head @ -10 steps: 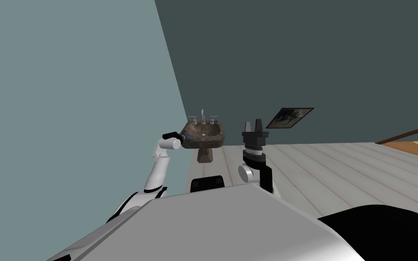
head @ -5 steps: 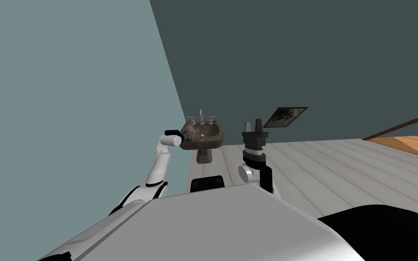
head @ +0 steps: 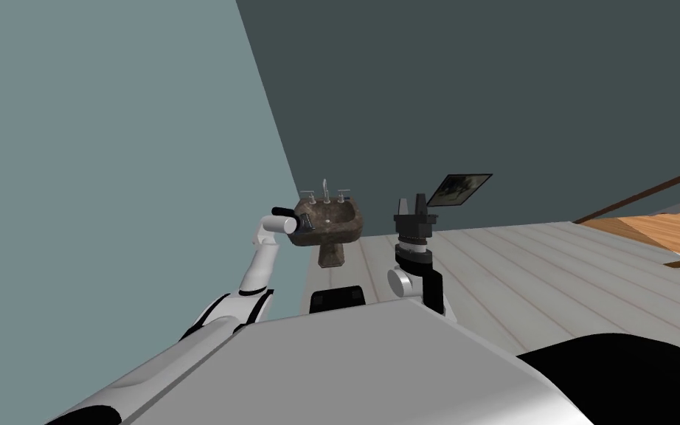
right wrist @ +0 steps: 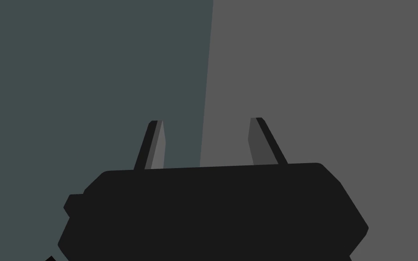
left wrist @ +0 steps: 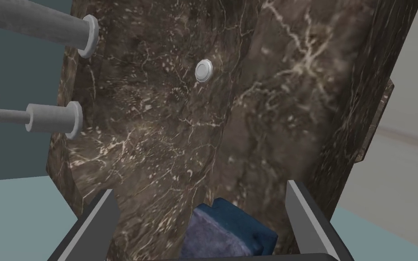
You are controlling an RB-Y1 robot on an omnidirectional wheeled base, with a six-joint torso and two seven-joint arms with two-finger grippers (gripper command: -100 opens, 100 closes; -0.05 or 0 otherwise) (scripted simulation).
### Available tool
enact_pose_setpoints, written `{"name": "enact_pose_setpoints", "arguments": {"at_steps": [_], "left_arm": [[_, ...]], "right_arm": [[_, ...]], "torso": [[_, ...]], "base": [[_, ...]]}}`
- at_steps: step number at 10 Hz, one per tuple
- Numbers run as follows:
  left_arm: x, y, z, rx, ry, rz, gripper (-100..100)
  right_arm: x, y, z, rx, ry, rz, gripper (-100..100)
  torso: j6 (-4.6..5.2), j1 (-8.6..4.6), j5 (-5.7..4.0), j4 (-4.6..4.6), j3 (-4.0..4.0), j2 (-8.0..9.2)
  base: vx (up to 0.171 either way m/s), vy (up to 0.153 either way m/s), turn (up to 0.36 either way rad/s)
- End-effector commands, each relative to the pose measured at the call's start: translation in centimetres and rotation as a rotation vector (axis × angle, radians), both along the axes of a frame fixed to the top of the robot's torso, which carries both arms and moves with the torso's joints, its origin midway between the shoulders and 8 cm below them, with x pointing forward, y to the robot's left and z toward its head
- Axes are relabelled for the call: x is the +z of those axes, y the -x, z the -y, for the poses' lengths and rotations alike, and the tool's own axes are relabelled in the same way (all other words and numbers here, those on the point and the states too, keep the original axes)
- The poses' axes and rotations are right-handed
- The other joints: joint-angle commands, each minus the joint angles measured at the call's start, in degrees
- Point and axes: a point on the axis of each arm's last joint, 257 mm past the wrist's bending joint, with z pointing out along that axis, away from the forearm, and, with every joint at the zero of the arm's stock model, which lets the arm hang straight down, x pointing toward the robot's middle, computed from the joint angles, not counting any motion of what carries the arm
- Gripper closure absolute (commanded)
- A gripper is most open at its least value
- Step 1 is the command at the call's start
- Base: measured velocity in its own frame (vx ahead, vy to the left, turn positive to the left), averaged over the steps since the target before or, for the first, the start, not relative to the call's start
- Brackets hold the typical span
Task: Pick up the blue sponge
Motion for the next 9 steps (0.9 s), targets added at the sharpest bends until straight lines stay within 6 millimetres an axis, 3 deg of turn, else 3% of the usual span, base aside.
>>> {"name": "enact_pose_setpoints", "arguments": {"at_steps": [1, 9], "left_arm": [[-0.1, 0.1, 0.2, -0.008, -0.012, -0.043, -100], [-1.7, 2.2, -0.4, -0.022, -0.079, -0.229, -100]], "right_arm": [[0.0, 0.0, 0.0, 0.000, 0.000, 0.000, 0], [0.0, 0.0, 0.0, 0.000, 0.000, 0.000, 0]], "torso": [[0.00, 0.00, 0.00, 0.00, 0.00, 0.00], [0.00, 0.02, 0.00, 0.00, 0.00, -0.01]], "base": [[0.036, 0.017, -0.115], [0.026, 0.014, -0.054]]}}
